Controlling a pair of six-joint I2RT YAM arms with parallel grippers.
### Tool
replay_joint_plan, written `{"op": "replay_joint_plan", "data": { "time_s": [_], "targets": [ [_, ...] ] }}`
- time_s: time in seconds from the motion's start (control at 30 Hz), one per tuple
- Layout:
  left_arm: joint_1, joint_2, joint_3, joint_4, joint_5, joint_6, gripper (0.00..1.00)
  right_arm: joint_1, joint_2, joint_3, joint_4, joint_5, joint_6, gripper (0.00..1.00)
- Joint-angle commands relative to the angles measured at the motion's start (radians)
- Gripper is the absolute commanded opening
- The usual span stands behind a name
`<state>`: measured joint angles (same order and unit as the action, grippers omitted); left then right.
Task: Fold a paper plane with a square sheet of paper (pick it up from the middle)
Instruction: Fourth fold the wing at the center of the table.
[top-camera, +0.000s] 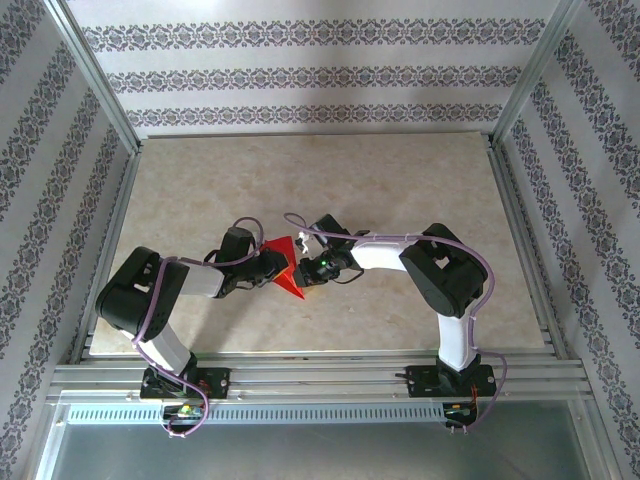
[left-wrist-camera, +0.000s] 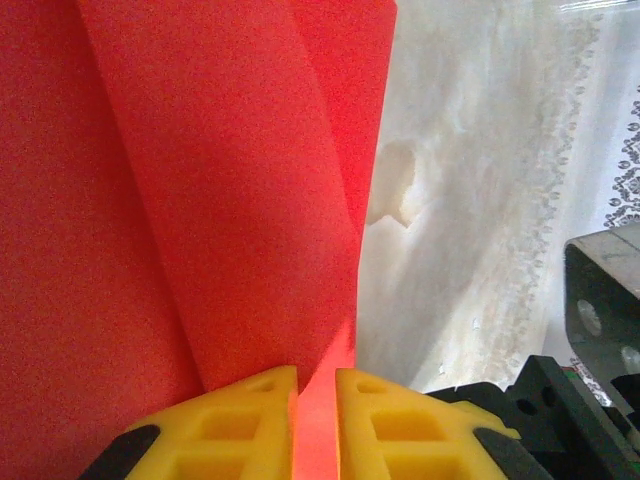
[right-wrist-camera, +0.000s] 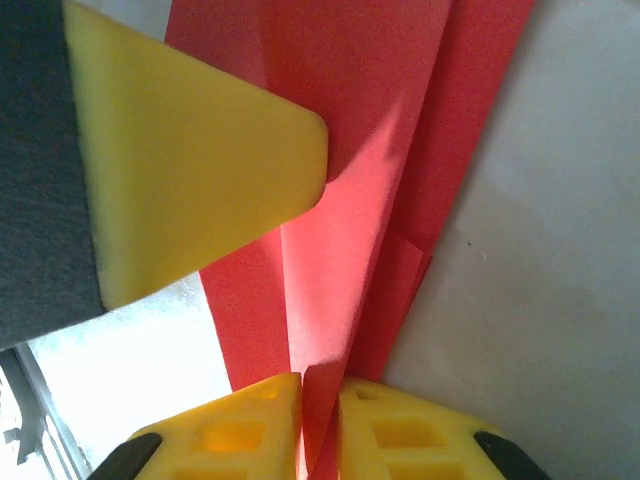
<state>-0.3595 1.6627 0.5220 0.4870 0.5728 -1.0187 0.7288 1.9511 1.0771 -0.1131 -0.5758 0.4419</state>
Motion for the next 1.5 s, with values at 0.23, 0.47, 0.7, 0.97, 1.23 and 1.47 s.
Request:
{"op": "replay_joint_plan", "data": {
  "time_s": [0.23, 0.47, 0.7, 0.97, 1.23, 1.47],
  "targets": [
    [0.009, -0.029, 0.029, -0.016, 0.019, 0.033, 0.2, -0.009, 0.031, -0.032, -0.001, 0.011, 0.009, 0.23],
    [0.008, -0.021, 0.048, -0.032, 0.023, 0.051, 0.2, -0.023, 0.034, -0.045, 0.036, -0.032, 0.034, 0.25],
    [0.008, 0.001, 0.072, -0.044, 0.038, 0.059, 0.2, -0.03, 0.041, -0.047, 0.042, -0.044, 0.039, 0.25],
    [0.009, 0.009, 0.087, -0.079, 0.036, 0.075, 0.2, -0.032, 0.048, -0.042, 0.024, -0.034, 0.034, 0.21],
    [0.006, 0.029, 0.098, -0.077, 0.057, 0.084, 0.2, -0.034, 0.05, -0.04, 0.022, -0.041, 0.029, 0.24],
    [0.004, 0.038, 0.105, -0.071, 0.068, 0.087, 0.2, -0.037, 0.055, -0.039, 0.017, -0.042, 0.03, 0.24]
  ]
}}
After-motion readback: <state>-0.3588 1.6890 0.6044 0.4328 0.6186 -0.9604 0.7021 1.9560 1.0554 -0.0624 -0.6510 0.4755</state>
